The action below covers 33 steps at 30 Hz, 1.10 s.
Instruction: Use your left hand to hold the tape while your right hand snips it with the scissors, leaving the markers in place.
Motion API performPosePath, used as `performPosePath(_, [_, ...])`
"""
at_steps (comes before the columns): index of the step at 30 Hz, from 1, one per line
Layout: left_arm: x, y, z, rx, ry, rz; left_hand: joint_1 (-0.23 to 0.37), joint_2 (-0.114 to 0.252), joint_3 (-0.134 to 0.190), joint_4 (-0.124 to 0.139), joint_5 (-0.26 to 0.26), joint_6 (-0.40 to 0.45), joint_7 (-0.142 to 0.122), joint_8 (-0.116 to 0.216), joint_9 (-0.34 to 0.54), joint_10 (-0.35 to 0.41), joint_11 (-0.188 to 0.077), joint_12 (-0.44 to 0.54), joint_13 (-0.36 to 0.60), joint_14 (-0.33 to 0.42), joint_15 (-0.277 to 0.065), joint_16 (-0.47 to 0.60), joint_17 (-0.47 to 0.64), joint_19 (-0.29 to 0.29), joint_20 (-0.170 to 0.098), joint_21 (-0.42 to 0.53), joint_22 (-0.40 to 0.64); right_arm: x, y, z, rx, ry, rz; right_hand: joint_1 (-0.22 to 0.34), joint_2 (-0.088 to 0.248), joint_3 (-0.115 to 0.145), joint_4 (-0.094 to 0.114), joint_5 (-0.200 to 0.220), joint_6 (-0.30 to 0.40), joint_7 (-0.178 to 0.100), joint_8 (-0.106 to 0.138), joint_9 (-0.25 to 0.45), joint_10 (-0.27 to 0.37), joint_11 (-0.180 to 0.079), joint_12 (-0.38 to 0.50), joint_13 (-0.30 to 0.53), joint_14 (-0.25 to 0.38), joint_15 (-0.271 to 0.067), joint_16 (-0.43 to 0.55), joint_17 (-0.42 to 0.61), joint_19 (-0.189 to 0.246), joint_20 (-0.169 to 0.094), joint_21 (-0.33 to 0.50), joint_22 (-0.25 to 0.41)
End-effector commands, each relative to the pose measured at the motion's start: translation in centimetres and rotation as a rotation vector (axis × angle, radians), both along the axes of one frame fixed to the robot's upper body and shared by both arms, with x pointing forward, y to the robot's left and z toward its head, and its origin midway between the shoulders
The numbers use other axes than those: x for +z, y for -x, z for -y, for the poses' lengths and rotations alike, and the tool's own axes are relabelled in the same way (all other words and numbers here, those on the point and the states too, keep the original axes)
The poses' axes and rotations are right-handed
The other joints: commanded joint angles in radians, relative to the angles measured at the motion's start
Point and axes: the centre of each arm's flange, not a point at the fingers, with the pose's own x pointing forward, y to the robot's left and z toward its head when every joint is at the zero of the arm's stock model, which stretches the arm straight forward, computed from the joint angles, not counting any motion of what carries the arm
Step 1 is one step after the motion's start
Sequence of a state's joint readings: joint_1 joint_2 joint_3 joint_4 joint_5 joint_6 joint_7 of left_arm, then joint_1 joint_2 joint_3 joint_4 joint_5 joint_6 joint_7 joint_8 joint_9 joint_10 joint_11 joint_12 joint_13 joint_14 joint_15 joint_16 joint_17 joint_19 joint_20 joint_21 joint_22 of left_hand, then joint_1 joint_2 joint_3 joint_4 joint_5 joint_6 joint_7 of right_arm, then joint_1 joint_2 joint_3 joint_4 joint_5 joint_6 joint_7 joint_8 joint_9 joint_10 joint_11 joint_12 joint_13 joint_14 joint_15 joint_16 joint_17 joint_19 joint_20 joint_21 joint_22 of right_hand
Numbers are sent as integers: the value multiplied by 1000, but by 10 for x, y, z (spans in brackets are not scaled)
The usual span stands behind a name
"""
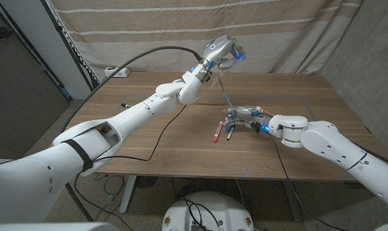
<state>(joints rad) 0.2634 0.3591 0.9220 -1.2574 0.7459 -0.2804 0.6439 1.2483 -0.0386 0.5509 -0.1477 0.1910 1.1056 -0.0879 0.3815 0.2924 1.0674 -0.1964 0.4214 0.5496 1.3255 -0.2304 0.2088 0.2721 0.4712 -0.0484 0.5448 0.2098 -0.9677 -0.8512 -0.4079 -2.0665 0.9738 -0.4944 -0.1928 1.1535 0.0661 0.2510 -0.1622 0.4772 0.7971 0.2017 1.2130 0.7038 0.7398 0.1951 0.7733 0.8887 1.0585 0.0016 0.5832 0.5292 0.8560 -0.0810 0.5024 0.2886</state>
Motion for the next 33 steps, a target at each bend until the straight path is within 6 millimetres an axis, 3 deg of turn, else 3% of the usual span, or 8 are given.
performPosePath(1, [11,-8,-16,-33,107,-82,1,9,-1,0,6,-4,-4,6,2,6,-3,2,2,18,-10,3,49,-3,-132,4,0,2,3,0,-15,4,6,105,90,113,4,27,31,-1,110,31,280,-243,120,56,194,-233,35,49,2,-14,33,20])
performPosePath(22, [23,-7,-31,-43,157,-52,0,10,-2,1,7,-4,-3,7,0,5,-3,2,4,16,-10,2,49,-4,-132,9,0,-2,3,-2,-4,-3,-9,100,93,120,9,75,36,-1,96,31,279,-243,100,58,171,-230,36,98,-22,-15,80,46])
performPosePath(33, [29,3,-35,-88,183,2,0,10,-2,1,7,-4,-4,7,-1,4,-3,1,4,15,-10,2,50,-6,-132,12,0,-2,1,-5,13,11,-28,95,90,122,10,91,37,-1,92,34,280,-244,92,58,171,-230,32,110,-30,-15,100,53])
